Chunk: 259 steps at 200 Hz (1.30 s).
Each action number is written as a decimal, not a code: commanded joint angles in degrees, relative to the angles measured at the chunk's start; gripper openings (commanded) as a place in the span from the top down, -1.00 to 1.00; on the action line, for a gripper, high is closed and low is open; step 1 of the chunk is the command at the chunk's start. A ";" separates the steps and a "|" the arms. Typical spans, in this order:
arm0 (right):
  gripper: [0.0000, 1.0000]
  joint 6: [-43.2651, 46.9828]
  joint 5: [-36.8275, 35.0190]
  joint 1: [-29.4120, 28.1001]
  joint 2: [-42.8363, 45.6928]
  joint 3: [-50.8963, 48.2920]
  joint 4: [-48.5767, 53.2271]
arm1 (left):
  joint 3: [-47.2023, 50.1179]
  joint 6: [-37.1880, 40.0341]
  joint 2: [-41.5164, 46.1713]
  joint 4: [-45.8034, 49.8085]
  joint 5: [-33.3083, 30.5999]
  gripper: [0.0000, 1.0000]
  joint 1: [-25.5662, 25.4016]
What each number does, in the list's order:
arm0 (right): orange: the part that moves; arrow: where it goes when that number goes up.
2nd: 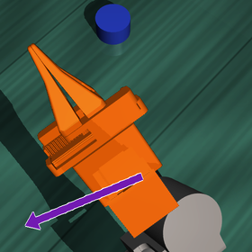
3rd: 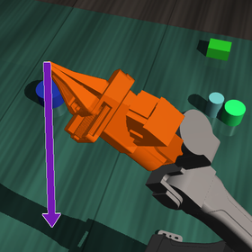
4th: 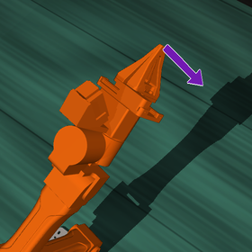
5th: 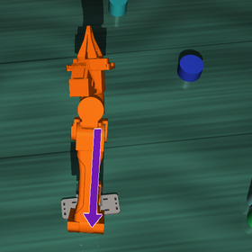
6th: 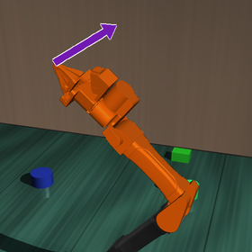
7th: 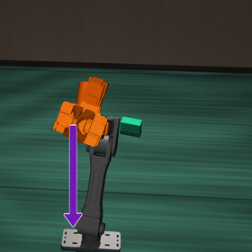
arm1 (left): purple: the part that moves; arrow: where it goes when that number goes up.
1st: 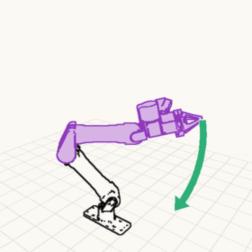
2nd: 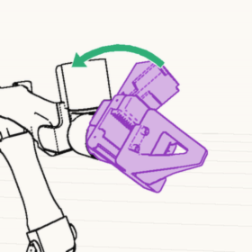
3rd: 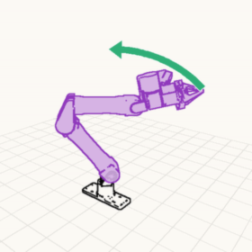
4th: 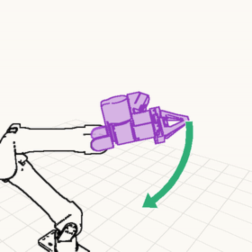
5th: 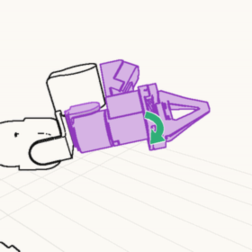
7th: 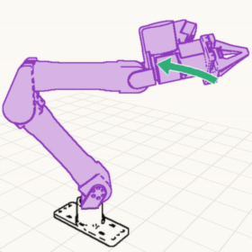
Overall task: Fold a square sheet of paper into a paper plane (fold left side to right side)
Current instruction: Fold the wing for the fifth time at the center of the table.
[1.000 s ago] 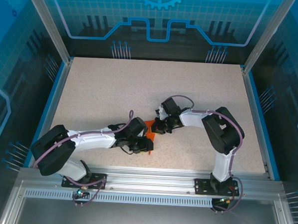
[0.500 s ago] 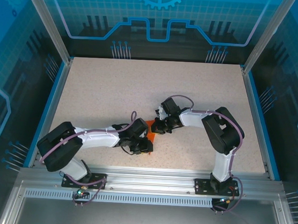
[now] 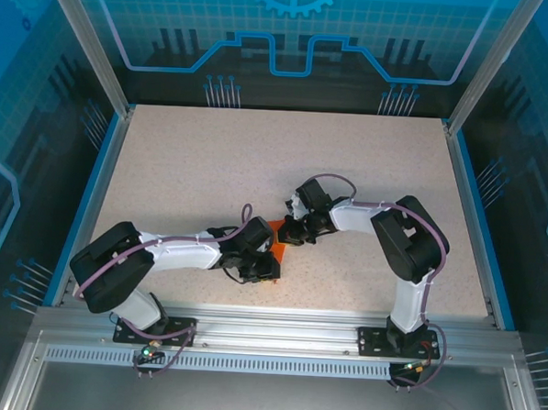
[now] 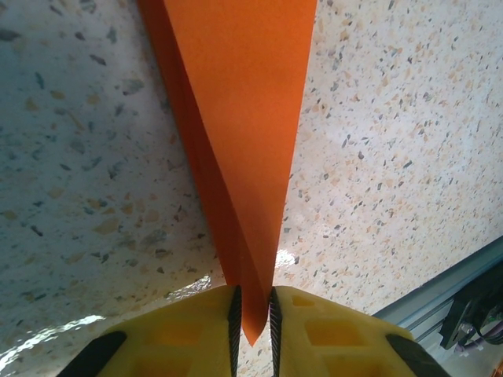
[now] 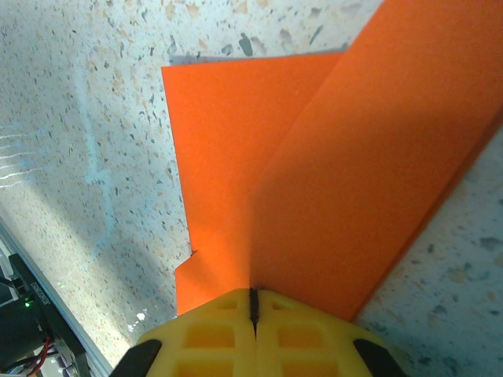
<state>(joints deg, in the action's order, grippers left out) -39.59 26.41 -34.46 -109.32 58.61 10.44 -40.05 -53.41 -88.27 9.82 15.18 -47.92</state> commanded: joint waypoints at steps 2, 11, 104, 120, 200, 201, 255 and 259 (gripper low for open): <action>0.99 0.92 -4.02 -1.14 -2.57 -0.78 4.24 | -1.42 1.20 -0.84 0.50 -0.23 0.62 -0.49; 0.99 0.92 -4.00 -1.14 -2.61 -0.82 4.24 | -1.42 1.13 -0.94 0.50 -0.24 0.63 -0.51; 0.99 0.92 -4.52 -1.14 -3.02 -0.65 5.07 | -2.35 1.31 -2.97 0.63 0.79 0.73 -1.64; 0.99 0.92 -4.75 -1.04 -3.25 -0.60 5.37 | -2.33 1.17 -3.31 0.72 0.99 0.74 -1.98; 0.99 0.92 -5.05 -0.96 -3.69 -0.33 6.24 | -0.29 -0.36 -3.32 -0.07 1.20 0.86 -2.44; 0.99 0.92 -5.05 -0.96 -3.70 -0.33 6.25 | -0.25 -0.37 -3.32 -0.07 1.18 0.86 -2.44; 0.99 0.92 -5.49 -0.70 -4.46 -0.18 7.13 | 1.36 -1.41 -1.81 -1.54 2.02 0.90 -2.44; 0.99 0.92 -5.50 -0.68 -4.50 -0.14 7.21 | 1.45 -1.47 -1.63 -1.62 2.11 0.88 -2.46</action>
<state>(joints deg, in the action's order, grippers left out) -39.42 26.24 -34.46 -109.75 59.42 11.68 -40.25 -54.02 -91.07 8.01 15.25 -49.69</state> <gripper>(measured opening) 0.044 0.056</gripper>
